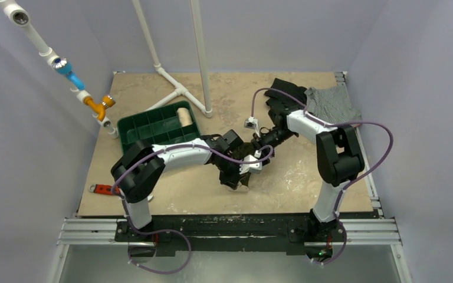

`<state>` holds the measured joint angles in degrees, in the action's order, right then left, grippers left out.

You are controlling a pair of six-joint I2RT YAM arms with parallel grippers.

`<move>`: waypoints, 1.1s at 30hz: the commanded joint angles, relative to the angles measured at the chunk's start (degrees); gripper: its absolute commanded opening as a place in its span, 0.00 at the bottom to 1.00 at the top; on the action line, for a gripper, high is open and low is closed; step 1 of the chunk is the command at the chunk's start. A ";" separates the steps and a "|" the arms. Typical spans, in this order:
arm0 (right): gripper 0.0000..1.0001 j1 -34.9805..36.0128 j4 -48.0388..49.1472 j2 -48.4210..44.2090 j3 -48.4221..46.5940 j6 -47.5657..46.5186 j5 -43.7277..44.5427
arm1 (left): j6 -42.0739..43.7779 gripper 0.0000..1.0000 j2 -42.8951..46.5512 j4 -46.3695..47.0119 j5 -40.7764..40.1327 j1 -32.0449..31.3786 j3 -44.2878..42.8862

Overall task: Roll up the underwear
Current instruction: Roll the underwear to the center of the board.

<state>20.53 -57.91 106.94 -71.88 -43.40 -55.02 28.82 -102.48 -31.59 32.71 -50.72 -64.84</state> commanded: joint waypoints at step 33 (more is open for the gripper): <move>0.55 6.34 27.12 -35.51 22.17 6.83 27.98 | -5.49 0.00 -35.11 -35.63 21.85 10.94 -34.37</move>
<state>21.12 -35.57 73.56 -51.31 -35.66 -36.05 23.03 -135.11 -66.22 57.08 -40.03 -97.25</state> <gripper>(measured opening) 0.547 0.046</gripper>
